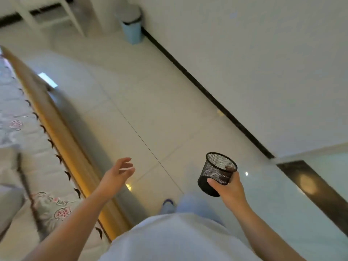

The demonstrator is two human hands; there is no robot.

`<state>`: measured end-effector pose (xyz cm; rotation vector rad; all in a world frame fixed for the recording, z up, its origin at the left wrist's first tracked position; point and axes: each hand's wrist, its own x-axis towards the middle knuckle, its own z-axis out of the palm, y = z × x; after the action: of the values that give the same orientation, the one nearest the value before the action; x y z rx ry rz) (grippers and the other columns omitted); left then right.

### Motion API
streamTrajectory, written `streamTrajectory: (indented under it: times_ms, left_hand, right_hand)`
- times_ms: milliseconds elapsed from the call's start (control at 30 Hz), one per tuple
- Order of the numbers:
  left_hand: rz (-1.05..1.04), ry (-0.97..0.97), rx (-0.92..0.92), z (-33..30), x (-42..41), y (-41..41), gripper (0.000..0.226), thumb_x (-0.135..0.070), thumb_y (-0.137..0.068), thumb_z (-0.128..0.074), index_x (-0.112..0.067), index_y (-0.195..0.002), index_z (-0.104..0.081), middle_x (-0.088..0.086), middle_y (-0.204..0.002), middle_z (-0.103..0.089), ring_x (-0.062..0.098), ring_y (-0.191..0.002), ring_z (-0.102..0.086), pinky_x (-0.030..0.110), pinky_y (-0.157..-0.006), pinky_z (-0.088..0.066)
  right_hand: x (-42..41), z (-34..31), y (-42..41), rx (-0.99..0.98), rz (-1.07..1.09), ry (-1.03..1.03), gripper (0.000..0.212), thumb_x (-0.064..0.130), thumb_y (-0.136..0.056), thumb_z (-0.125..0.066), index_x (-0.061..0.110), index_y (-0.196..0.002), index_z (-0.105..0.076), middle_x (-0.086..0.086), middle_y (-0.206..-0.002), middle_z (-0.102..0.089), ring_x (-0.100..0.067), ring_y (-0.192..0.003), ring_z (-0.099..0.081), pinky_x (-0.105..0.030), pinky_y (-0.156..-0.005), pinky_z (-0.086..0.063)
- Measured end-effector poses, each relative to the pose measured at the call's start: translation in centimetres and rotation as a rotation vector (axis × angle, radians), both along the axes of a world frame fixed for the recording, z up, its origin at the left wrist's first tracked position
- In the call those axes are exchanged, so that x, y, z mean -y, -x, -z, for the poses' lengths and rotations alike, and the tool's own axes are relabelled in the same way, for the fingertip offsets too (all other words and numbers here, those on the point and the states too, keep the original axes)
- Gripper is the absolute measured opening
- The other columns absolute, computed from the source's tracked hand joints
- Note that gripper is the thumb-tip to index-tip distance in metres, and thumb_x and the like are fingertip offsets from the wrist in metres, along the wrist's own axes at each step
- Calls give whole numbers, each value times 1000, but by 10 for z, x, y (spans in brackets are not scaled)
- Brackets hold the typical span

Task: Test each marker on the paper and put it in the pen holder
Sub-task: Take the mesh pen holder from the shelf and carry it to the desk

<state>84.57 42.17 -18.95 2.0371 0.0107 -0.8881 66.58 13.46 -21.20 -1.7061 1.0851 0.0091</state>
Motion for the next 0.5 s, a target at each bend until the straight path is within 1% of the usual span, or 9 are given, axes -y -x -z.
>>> streamTrajectory:
  times_ms: [67,167,200,267,333,367,400,433,500]
  left_hand:
    - [-80,39,37,-8,-2,-42,38,-26,-91,-52,-23,-128,-43,-1,-119,-56,15,-105,-54,27,-78,-45]
    - [-165,72,77,-11,-5,-101,40,-26,-91,-51,-23,-130,-42,-4,-118,-55,15,-107,-54,32,-90,-44]
    - [-203,74,85,-8,-7,-121,40,-26,-91,-52,-22,-130,-42,-5,-117,-56,14,-107,-54,32,-91,-43]
    - [-273,79,88,0,-15,-163,39,-26,-90,-53,-24,-128,-44,-7,-114,-57,11,-104,-55,29,-88,-42]
    - [-340,60,49,9,-28,-200,36,-25,-90,-54,-26,-124,-46,-8,-111,-58,6,-100,-56,25,-84,-41]
    - [-388,46,19,12,-36,-216,35,-24,-89,-55,-25,-123,-47,-7,-109,-58,6,-99,-56,23,-82,-42]
    - [-450,30,-10,13,-45,-230,34,-23,-89,-56,-24,-122,-48,-5,-108,-59,9,-100,-57,22,-80,-43]
    - [-515,12,-39,13,-53,-243,34,-23,-89,-56,-22,-122,-49,-3,-108,-59,14,-103,-57,24,-81,-45]
    - [-633,-33,-87,11,-71,-273,35,-25,-90,-56,-21,-123,-49,0,-112,-60,19,-107,-56,35,-91,-47]
  right_hand:
    - [0,-1,-56,-2,-83,-4,63,25,-63,-82,22,-113,-45,9,-100,-60,-12,-91,-58,-22,-73,-42]
    - [2,5,-142,-15,-187,-2,62,24,-63,-82,19,-113,-45,4,-102,-59,-15,-91,-56,-25,-76,-40]
    - [2,8,-173,-23,-217,3,62,23,-63,-83,19,-112,-45,3,-102,-58,-15,-91,-56,-25,-76,-40]
    - [-1,16,-238,-28,-272,6,60,23,-64,-82,20,-111,-45,3,-102,-57,-16,-91,-55,-26,-77,-39]
    - [-1,25,-304,-35,-342,-20,58,24,-65,-82,20,-110,-45,2,-103,-57,-17,-91,-55,-27,-77,-40]
    - [-2,27,-336,-48,-391,-34,58,24,-66,-81,18,-111,-45,1,-104,-58,-18,-92,-55,-28,-77,-40]
    - [-3,26,-370,-61,-448,-43,59,25,-66,-82,16,-113,-46,0,-104,-58,-18,-92,-56,-28,-78,-41]
    - [-5,23,-404,-71,-500,-44,61,25,-66,-82,14,-115,-46,0,-105,-59,-18,-93,-56,-28,-78,-41]
    - [-12,16,-476,-78,-599,-33,64,25,-65,-82,13,-116,-45,2,-103,-58,-17,-93,-56,-27,-78,-40]
